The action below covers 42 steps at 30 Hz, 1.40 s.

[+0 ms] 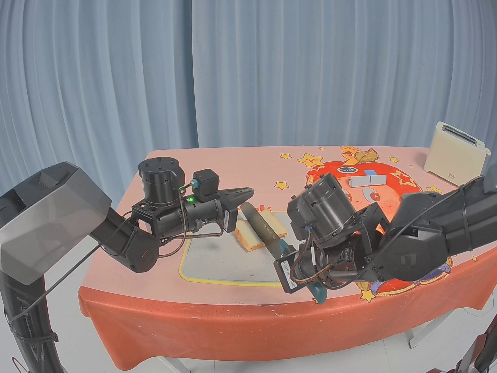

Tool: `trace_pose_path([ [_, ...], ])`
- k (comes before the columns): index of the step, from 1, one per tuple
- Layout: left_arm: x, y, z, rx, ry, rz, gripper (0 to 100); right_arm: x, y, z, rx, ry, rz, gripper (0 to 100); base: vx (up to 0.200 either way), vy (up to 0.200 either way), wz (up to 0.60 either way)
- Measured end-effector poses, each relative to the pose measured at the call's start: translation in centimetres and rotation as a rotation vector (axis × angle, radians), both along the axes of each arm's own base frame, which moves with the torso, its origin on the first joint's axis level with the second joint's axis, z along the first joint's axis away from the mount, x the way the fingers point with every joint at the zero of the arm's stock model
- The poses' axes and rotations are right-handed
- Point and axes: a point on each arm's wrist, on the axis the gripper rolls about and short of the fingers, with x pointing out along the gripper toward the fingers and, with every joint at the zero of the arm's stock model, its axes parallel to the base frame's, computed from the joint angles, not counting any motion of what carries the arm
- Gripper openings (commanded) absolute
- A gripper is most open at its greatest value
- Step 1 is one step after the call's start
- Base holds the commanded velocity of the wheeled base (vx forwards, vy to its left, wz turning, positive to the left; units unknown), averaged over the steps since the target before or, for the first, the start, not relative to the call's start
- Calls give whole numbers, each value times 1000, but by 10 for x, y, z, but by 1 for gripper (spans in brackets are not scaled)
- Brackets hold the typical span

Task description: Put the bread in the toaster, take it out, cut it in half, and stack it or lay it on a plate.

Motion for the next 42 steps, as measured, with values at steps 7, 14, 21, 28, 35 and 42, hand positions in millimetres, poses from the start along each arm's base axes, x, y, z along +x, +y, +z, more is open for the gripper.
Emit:
trace_pose_path([
  [7, -3, -10, 8, -13, -31, -21, 0, 1, 1, 2, -2, -9, 0, 0, 0, 0, 0],
  [14, -6, -20, -1, 2, -20, -42, 0, 3, 3, 8, -14, -45, 1, 0, 0, 0, 0],
  [21, -6, -21, -8, 12, -8, -30, 0, 4, 5, 9, -28, -57, 9, 0, 0, 0, 0],
  [28, -7, -20, -9, 21, -12, -31, 0, 4, 7, 9, -25, -60, 13, 0, 0, 0, 0],
  [35, -6, -20, -7, 18, -19, -30, 0, 4, 9, 14, -5, -68, 11, 0, 0, 0, 0],
  [42, -7, -20, -7, 18, -19, -30, 0, 4, 8, 17, 3, -73, 10, 0, 0, 0, 0],
])
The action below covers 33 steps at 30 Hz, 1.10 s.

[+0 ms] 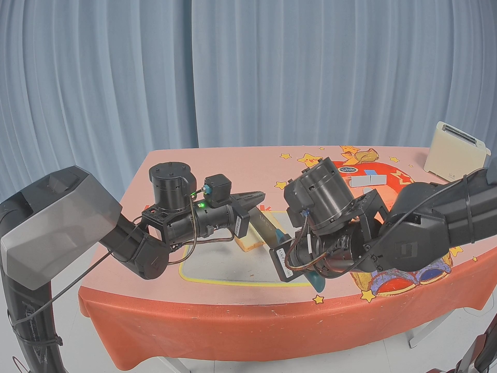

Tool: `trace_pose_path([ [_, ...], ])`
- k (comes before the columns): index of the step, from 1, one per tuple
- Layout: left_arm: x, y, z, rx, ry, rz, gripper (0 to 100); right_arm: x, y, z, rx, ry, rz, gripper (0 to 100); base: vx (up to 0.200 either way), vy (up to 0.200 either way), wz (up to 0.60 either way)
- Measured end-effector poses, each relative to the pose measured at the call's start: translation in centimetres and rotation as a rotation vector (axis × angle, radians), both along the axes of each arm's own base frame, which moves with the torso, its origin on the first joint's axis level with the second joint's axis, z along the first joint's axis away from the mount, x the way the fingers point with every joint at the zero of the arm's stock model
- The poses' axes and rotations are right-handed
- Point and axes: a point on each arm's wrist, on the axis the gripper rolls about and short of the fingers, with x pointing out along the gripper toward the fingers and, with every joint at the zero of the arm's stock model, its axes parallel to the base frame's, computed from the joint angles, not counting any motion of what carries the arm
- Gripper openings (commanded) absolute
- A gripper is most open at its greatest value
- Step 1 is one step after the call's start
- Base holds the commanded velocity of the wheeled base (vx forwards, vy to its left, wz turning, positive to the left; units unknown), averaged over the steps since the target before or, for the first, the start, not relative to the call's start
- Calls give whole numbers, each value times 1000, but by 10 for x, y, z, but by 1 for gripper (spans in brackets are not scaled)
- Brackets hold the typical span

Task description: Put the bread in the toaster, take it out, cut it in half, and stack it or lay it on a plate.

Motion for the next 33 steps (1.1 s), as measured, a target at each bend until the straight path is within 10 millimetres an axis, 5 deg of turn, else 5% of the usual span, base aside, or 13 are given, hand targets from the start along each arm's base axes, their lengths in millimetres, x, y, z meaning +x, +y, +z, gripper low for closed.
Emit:
trace_pose_path([
  [33, -1, 2, -6, 16, 12, 6, 0, -1, 0, -5, -17, 1, -7, 0, 0, 0, 0],
])
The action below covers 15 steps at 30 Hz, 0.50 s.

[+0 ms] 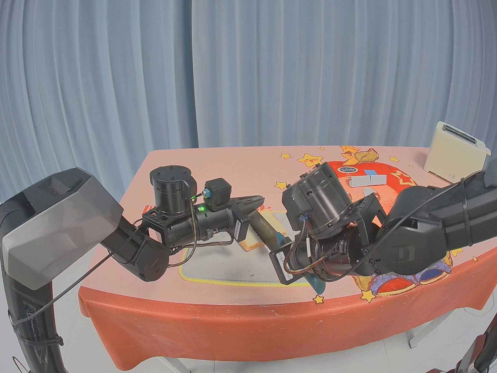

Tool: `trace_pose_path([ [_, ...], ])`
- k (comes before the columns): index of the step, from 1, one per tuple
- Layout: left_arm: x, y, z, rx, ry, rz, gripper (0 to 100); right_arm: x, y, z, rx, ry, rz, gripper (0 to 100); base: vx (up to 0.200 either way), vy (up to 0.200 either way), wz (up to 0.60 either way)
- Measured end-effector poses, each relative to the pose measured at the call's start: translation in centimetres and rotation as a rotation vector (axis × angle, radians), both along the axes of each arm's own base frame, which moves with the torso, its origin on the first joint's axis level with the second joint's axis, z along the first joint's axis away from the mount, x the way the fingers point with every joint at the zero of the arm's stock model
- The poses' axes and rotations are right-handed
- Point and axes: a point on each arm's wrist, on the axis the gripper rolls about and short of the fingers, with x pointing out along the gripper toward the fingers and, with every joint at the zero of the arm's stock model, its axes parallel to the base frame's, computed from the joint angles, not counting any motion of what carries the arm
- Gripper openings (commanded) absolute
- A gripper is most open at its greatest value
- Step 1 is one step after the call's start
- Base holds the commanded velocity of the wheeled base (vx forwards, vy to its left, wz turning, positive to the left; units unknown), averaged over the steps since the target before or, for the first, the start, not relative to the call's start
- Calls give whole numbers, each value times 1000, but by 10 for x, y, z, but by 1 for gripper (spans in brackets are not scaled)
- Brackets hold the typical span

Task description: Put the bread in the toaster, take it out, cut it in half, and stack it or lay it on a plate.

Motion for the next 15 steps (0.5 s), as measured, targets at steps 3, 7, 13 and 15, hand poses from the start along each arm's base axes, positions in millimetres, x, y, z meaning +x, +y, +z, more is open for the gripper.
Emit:
trace_pose_path([
  [3, 0, 1, 0, 1, 1, 5, 0, 0, 0, 1, 2, -2, 1, 0, 0, 0, 0],
  [7, -1, 4, -4, 11, 13, 31, 0, 0, 1, 2, 3, -3, 2, 0, 0, 0, 0],
  [13, -1, 9, -9, 21, 32, 47, 0, -1, 0, 0, -1, -1, 2, 0, 0, 0, 0],
  [15, -1, 10, -9, 22, 34, 48, 0, -1, 0, 0, -2, 0, 2, 0, 0, 0, 0],
])
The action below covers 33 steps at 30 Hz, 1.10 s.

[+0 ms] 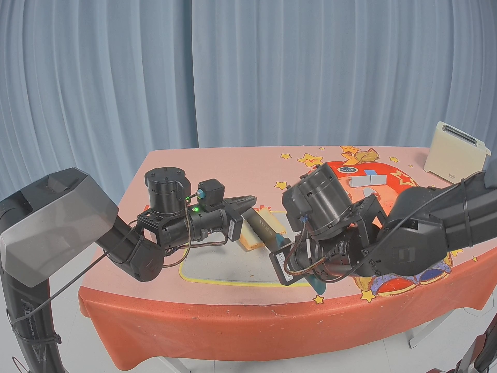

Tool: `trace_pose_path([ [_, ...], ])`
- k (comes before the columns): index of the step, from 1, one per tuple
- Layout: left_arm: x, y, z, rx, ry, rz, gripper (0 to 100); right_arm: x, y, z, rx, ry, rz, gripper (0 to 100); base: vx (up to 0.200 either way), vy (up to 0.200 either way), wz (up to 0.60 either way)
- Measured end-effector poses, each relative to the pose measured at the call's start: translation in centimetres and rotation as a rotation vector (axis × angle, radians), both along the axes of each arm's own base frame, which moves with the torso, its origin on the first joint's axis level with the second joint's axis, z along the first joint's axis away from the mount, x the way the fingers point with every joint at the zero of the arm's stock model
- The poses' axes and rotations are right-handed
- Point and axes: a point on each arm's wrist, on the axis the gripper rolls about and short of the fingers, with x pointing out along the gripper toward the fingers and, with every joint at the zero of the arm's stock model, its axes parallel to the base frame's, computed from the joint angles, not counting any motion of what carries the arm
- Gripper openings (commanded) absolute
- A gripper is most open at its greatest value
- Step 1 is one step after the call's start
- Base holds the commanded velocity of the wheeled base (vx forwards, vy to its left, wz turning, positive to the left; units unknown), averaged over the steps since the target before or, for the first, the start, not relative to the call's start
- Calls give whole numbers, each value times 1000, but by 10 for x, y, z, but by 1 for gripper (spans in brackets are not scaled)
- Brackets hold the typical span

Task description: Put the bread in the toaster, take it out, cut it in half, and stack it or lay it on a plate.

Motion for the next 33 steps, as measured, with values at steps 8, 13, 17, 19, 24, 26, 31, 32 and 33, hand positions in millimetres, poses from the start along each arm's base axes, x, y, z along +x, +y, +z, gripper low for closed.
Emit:
trace_pose_path([
  [8, -2, 0, -3, 7, 12, -1, 0, -2, -2, -7, -14, 14, 0, 0, 0, 0, 0],
  [13, -3, 0, -3, 9, 15, -2, 0, -4, -3, -10, -24, 22, 3, 0, 0, 0, 0],
  [17, -3, 1, -1, 11, 19, -1, 0, -5, -3, -11, -29, 25, 3, 0, 0, 0, 0],
  [19, -3, 1, -1, 12, 21, 0, 0, -5, -2, -9, -26, 22, 4, 0, 0, 0, 0],
  [24, -5, 3, -5, 25, 22, -1, 0, -3, -1, 0, -8, 8, 5, 0, 0, 0, 0],
  [26, -5, 4, -6, 31, 20, 0, 0, -2, -1, 2, -3, 4, 5, 0, 0, 0, 0],
  [31, -5, 4, -6, 35, 22, -1, 0, -3, -2, -3, -8, 9, 2, 0, 0, 0, 0],
  [32, -5, 4, -5, 35, 21, -1, 0, -3, -2, -4, -11, 11, 1, 0, 0, 0, 0],
  [33, -4, 3, -5, 35, 20, -2, 0, -3, -2, -5, -13, 12, 1, 0, 0, 0, 0],
])
